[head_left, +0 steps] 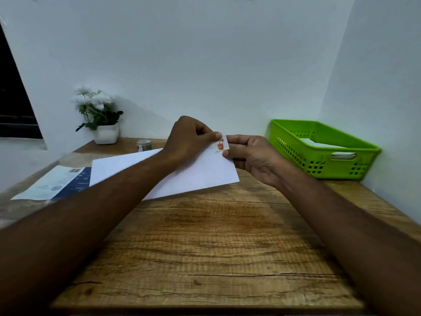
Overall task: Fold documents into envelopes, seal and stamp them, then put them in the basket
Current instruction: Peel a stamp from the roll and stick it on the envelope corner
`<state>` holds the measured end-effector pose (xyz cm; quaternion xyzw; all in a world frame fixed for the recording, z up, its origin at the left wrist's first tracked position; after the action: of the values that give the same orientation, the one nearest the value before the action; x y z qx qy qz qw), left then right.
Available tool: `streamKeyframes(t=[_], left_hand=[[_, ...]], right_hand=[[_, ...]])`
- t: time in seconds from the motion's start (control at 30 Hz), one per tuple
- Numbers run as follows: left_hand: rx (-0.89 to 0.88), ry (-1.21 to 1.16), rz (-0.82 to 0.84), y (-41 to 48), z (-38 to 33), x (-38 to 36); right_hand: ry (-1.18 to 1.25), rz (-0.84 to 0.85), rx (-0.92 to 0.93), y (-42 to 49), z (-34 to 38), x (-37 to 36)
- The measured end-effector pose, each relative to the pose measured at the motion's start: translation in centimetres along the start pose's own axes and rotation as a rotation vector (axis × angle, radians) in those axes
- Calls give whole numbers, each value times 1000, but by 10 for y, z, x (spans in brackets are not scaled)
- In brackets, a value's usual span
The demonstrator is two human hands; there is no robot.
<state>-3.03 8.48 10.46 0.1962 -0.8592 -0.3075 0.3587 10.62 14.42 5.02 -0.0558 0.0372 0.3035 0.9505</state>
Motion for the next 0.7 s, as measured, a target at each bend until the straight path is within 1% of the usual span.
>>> streamKeyframes(t=[0.17, 0.27, 0.43, 0.57, 0.7], left_hand=[[-1, -26, 90, 3, 3, -2], [-23, -23, 105, 3, 3, -4], [-91, -1, 138, 3, -4, -7], [-104, -13, 131, 3, -4, -6], [-132, 113, 172, 6, 0, -6]], right_hand=[[23, -13, -11, 2, 1, 5], [38, -25, -23, 4, 0, 8], [-47, -75, -40, 2, -6, 11], [-42, -82, -44, 1, -4, 13], [-24, -84, -48, 1, -2, 16]])
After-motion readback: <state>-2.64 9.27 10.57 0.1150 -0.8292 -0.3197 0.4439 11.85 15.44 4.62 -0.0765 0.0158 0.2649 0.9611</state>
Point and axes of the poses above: each hand's wrist, its own y-axis towards the middle knuckle, its own x-axis out of the back of the hand, z = x × y, the point moved 9 cm from there along y, towards the middle knuckle, and after that the axes turned 12 degrees about -x, right-handed, at the moved point
